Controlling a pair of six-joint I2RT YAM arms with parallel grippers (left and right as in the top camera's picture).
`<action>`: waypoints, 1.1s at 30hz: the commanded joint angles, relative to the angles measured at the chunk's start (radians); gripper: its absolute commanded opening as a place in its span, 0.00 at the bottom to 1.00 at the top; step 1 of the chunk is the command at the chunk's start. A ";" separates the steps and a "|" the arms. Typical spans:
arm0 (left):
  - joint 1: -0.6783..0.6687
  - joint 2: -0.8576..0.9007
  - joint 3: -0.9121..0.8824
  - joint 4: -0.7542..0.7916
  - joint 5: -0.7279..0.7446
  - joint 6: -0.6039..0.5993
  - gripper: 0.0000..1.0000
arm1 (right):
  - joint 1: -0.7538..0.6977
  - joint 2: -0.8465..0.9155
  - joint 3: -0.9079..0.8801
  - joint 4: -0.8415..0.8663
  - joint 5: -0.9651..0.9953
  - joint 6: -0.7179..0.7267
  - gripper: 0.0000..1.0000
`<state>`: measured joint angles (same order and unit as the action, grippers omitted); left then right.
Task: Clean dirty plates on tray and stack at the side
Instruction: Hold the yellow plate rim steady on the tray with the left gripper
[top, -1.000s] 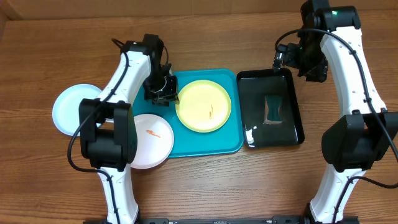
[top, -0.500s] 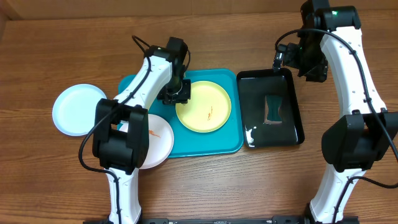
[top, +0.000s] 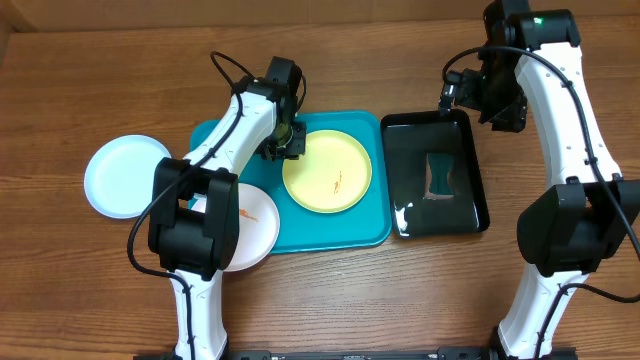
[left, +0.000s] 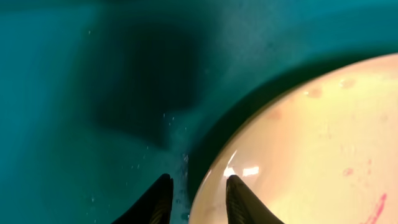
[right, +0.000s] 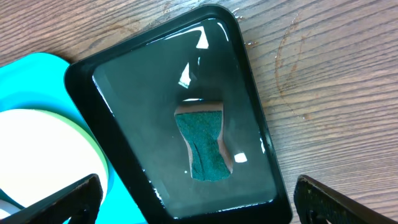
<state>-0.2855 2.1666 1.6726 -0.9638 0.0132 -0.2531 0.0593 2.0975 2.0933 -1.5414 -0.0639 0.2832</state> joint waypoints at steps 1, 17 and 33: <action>0.004 0.008 -0.029 0.013 -0.018 0.029 0.25 | -0.005 -0.011 0.000 0.003 -0.005 0.000 1.00; 0.075 0.008 -0.027 -0.097 0.103 0.018 0.04 | -0.005 -0.011 0.000 0.003 -0.005 0.000 1.00; 0.082 0.008 -0.027 -0.064 0.163 0.023 0.04 | -0.005 -0.011 0.000 0.114 -0.029 0.001 1.00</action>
<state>-0.2047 2.1666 1.6485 -1.0344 0.1646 -0.2302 0.0593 2.0975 2.0933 -1.4364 -0.0692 0.2840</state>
